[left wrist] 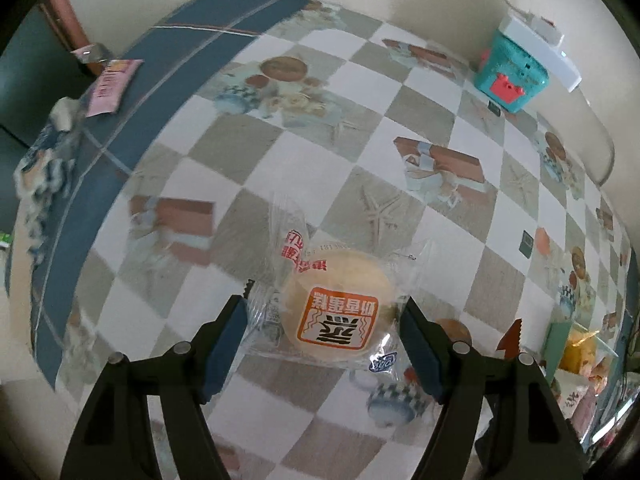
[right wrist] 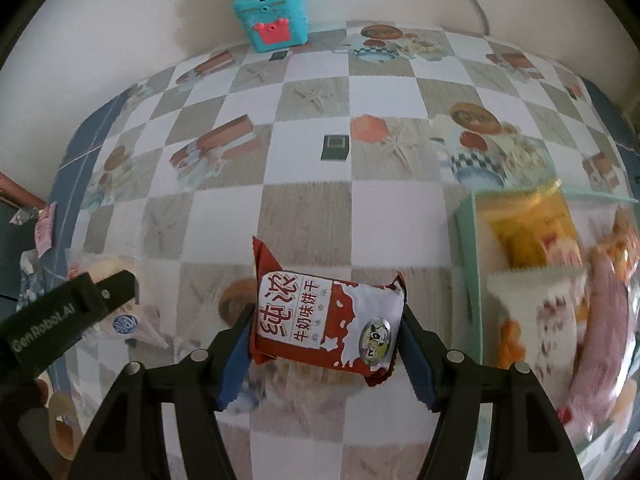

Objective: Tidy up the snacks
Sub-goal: 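Grasp the wrapped bun with the left gripper while the right grasps the milk biscuit pack, then carry the bun and biscuit pack over the tray with both grippers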

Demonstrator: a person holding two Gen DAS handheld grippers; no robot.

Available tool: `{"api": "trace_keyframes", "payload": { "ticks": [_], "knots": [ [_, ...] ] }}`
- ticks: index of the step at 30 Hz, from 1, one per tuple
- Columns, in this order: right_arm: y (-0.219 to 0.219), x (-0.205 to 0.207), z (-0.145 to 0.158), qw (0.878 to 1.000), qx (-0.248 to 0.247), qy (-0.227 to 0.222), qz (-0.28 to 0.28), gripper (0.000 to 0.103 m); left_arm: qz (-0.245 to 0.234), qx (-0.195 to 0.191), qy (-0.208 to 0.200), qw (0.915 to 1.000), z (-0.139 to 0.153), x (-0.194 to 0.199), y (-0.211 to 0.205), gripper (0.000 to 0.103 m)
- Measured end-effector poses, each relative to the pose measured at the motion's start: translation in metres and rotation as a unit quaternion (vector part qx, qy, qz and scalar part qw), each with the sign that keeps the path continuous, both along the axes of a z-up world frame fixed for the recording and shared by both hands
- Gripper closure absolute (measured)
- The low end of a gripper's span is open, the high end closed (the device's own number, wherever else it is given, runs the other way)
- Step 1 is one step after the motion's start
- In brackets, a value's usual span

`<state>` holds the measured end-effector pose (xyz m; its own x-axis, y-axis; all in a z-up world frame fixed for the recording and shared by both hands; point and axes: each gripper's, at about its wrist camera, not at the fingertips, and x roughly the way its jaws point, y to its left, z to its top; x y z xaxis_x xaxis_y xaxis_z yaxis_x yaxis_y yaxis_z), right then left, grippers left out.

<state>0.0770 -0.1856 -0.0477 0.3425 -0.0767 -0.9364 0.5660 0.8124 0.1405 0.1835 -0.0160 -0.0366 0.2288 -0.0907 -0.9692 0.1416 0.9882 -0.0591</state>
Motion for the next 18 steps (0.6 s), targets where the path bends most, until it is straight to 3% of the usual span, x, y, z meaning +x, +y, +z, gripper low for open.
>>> {"api": "trace_keyframes", "payload": {
  "ticks": [7,18],
  "knots": [
    [0.01,-0.028,0.024,1.0,-0.009,-0.022,-0.006,0.034,0.018,-0.007,-0.024,0.9995,0.027,-0.029,0.005,0.026],
    [0.016,-0.063,0.047,0.998,-0.006,-0.057,-0.012,0.034,0.032,-0.014,-0.036,0.9987,0.033,-0.063,0.007,0.026]
  ]
}}
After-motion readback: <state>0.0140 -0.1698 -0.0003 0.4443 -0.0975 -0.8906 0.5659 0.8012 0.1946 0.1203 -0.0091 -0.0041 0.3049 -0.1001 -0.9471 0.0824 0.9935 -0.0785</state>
